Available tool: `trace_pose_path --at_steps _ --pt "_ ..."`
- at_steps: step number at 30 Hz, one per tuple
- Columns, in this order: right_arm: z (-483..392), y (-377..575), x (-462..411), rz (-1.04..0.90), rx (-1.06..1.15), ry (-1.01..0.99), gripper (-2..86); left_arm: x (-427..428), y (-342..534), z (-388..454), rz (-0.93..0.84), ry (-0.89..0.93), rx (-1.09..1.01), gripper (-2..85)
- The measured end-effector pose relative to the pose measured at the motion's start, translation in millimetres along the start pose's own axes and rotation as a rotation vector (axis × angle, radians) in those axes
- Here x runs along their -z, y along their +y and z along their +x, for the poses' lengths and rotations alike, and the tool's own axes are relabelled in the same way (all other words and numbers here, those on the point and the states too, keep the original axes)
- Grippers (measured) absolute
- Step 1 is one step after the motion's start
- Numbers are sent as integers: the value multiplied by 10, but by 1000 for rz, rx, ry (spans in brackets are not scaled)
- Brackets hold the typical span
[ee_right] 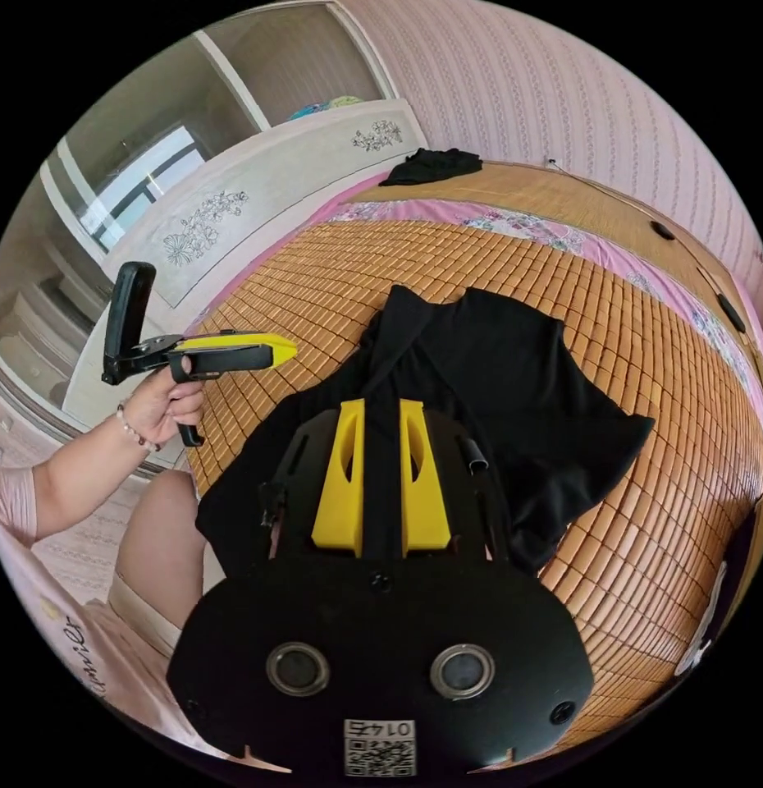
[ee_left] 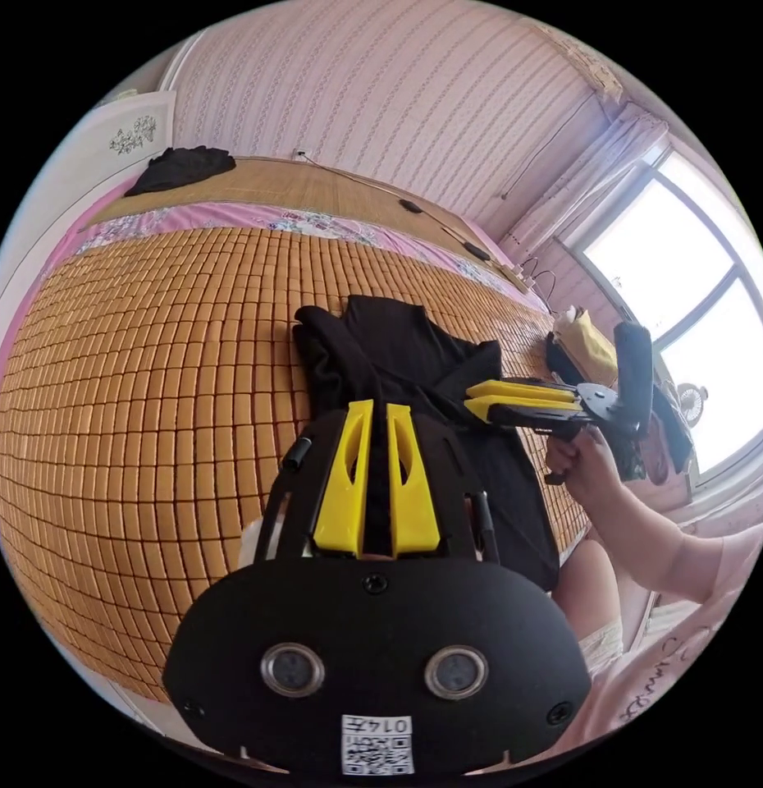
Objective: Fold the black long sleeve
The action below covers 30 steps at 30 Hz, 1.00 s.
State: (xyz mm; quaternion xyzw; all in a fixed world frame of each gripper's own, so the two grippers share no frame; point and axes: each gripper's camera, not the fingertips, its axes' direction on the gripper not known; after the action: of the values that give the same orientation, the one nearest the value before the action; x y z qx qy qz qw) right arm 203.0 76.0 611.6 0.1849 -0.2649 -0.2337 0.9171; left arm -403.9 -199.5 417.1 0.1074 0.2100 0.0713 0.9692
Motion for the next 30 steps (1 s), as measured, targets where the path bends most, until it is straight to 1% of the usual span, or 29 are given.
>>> trace_pose_path --at_steps 2,3,5,7,8,9,10,11,12,13,14,15,16,17,18,19,21,22,23,24,26,28,30 --pt "108 -308 -233 -82 -24 130 72 -190 -163 -4 -30 -34 -12 67" --pt "131 -362 -297 -116 -24 155 73 -342 -256 1 -63 -45 -18 86" --pt "216 -501 -520 -228 -19 222 77 -599 -348 21 -132 -72 -39 93" --pt "269 -558 -650 -312 -13 243 60 -858 -369 45 -211 -124 -68 77" --pt "271 -589 -641 -307 12 220 42 -992 -359 68 -266 -179 -99 29" --pt "271 -607 -612 -302 21 221 32 -1059 -334 80 -291 -278 -124 2" --pt "271 -646 -526 -285 36 231 13 -1059 -321 87 -289 -290 -152 -1" --pt "270 -677 -398 -254 45 224 7 -968 -295 80 -242 -260 -177 -5" --pt "265 -686 -315 -232 52 219 4 -786 -268 65 -159 -205 -194 -8" --pt "244 -684 -113 -174 66 217 1 -666 -248 57 -108 -172 -206 -8" --pt "207 -649 130 -98 82 223 -1 -393 -190 48 -2 -84 -240 -9" --pt "181 -615 264 -54 93 222 -1 -88 -84 62 113 42 -320 -9" --pt "120 -508 531 27 116 206 0 65 -7 80 166 107 -377 -9" --pt "54 -355 763 90 138 173 1 335 185 126 241 205 -503 -10" --pt "22 -266 852 114 150 155 3 506 385 147 247 244 -578 -10" --pt "-34 -81 953 124 172 125 5 546 472 139 224 245 -586 -10" --pt "-87 182 926 48 209 84 15 501 849 -17 66 198 -500 -10" --pt "-90 334 833 -27 206 96 28 458 953 -75 25 185 -468 -9" --pt "-65 457 736 -99 186 114 46 368 1155 -183 -56 167 -418 -9" --pt "-45 501 700 -132 172 111 59 296 1322 -263 -127 128 -373 -9" --pt "49 555 671 -189 110 17 103 271 1479 -306 -167 71 -322 -7" --pt "76 485 711 -178 79 -34 121 275 1506 -292 -164 71 -280 -3" --pt "31 347 742 -141 91 -27 122 240 1382 -190 -133 41 -256 13"
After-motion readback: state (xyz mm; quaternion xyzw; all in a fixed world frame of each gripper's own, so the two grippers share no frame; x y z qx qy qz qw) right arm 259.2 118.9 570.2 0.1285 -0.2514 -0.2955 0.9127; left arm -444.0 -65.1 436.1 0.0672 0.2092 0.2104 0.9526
